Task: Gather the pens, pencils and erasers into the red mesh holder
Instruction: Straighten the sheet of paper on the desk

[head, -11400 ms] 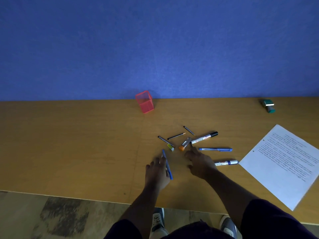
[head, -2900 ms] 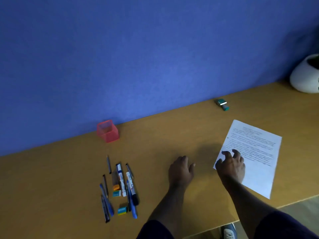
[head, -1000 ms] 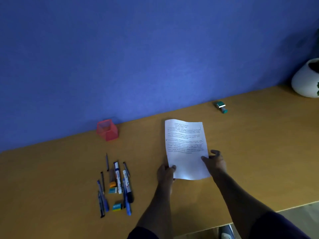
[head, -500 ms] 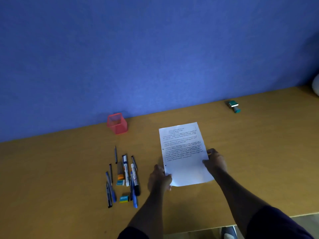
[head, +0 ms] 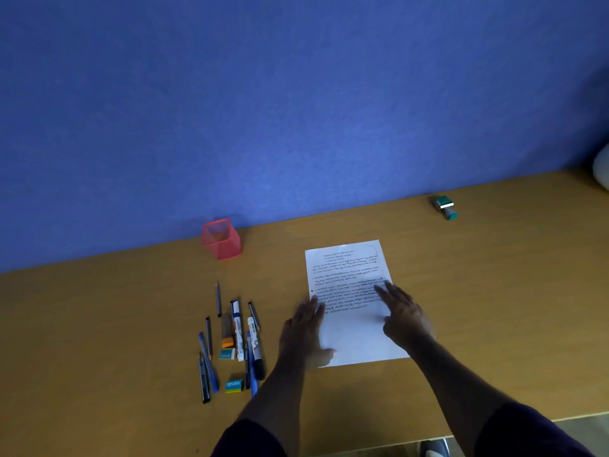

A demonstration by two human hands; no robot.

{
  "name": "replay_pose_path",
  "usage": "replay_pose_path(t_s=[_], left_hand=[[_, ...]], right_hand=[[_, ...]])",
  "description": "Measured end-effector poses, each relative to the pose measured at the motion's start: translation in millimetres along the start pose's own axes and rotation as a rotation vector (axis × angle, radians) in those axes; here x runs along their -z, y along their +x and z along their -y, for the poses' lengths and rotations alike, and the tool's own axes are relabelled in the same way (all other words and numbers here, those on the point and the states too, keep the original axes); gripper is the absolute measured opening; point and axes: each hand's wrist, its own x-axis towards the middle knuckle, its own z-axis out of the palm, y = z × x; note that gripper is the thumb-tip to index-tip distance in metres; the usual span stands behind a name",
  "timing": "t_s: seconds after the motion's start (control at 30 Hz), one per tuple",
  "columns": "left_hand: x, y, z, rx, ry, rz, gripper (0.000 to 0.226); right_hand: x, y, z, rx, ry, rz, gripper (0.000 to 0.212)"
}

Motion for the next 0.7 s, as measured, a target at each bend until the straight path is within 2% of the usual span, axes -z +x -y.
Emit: replay_pose_path(t_s=[0.1, 0.27, 0.6, 0.7], left_hand=[[-5, 2, 0, -0.002, -0.006, -0.001, 0.115], [-4, 6, -5, -0.002, 0.032, -0.063, 0.111], [-2, 17, -25, 0.079, -0.039, -0.237, 0.064], [0, 26, -31, 0.109, -0.048, -0.296, 0.06]], right_hand=[[-9, 3, -6, 0.087, -0.045, 0.06, 0.062], [-15, 6, -10, 0.116, -0.108, 0.043, 0.059], [-7, 11, -9, 0.12, -0.137, 0.027, 0.054], [-1, 14, -9, 0.147, -0.133, -0.007, 0.051]])
